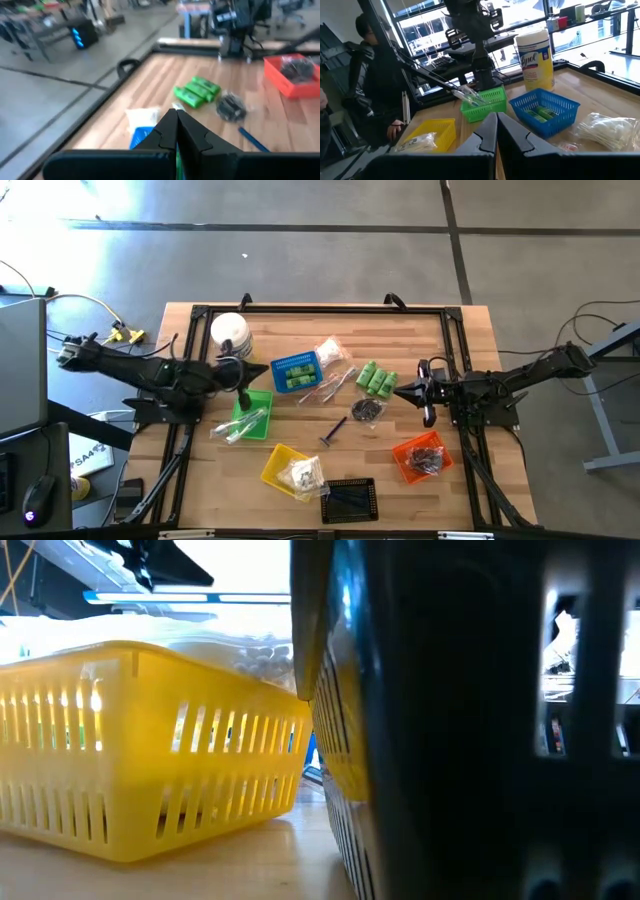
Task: Pick & Place Travel size toiletries
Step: Put the green shampoo into the blue bin
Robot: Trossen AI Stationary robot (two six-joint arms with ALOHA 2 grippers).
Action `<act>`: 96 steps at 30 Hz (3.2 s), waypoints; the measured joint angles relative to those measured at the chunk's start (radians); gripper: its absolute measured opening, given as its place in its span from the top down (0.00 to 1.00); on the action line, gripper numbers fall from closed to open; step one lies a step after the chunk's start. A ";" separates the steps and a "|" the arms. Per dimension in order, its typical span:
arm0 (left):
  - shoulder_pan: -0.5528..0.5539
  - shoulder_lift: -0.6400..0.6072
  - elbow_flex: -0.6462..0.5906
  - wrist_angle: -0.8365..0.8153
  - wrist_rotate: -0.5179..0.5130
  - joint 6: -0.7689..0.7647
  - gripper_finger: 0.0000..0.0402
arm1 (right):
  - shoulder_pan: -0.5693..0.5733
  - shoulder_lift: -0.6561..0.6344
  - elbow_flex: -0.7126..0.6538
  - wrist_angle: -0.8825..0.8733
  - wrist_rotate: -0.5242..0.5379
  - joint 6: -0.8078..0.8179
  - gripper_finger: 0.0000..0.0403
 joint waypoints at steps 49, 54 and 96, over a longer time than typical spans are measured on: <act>0.414 1.714 1.633 -0.606 0.525 -0.142 0.19 | 0.046 0.006 0.001 0.000 -0.072 -0.029 0.99; 0.423 1.753 1.663 -0.621 0.589 -0.186 0.18 | 0.046 0.006 0.001 0.007 -0.072 -0.030 0.99; 0.449 1.811 1.675 -0.637 0.644 -0.140 0.72 | 0.046 0.006 0.001 0.022 -0.079 -0.033 0.99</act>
